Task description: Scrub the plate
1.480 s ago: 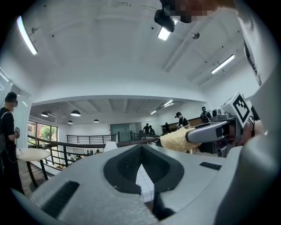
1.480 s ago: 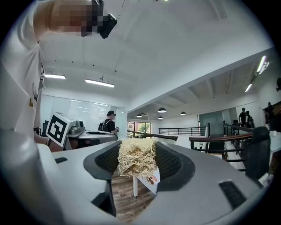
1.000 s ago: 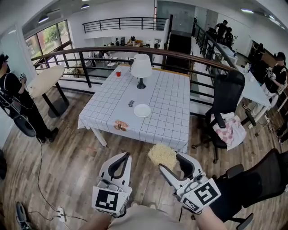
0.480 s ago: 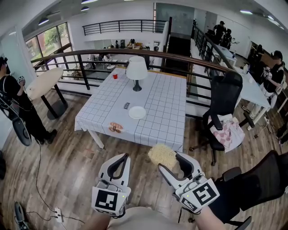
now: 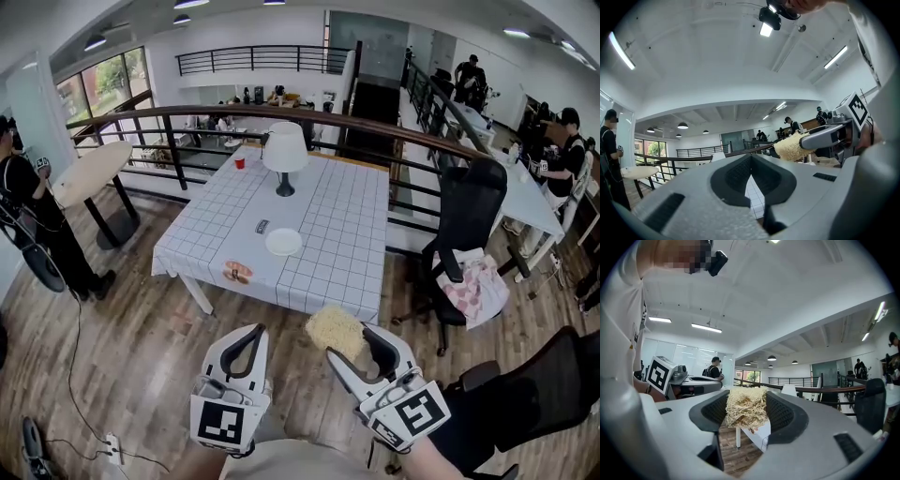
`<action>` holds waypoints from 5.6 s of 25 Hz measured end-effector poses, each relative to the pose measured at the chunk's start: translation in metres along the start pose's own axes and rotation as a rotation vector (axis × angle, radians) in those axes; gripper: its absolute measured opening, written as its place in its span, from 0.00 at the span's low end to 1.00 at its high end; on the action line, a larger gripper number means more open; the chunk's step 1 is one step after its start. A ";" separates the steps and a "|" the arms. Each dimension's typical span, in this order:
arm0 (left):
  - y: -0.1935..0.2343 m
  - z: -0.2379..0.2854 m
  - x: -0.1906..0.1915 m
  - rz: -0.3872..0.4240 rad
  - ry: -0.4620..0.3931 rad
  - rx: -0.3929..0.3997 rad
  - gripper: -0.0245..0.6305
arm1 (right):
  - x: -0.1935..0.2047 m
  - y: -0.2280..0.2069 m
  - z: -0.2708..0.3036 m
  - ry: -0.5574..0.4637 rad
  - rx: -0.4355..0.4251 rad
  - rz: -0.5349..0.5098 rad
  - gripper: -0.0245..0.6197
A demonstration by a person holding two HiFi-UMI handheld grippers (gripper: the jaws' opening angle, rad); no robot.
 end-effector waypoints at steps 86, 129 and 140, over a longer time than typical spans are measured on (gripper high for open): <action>0.290 0.369 0.401 -0.005 0.430 0.248 0.06 | 0.369 -0.277 0.439 0.406 0.104 0.049 0.42; 0.241 0.340 0.576 0.003 0.696 0.417 0.06 | 0.519 -0.328 0.402 0.646 0.168 -0.136 0.42; 0.236 0.345 0.563 -0.030 0.636 0.421 0.06 | 0.485 -0.279 0.433 0.560 -0.045 -0.093 0.42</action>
Point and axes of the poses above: the fingertips, and each gripper's own axes: z forward along the fingers, y to its left, x out of its underside, the point moved 5 cm from there along -z, backward along the fingers, and after that the axes turned 15 degrees about -y, right-handed, at the moved point
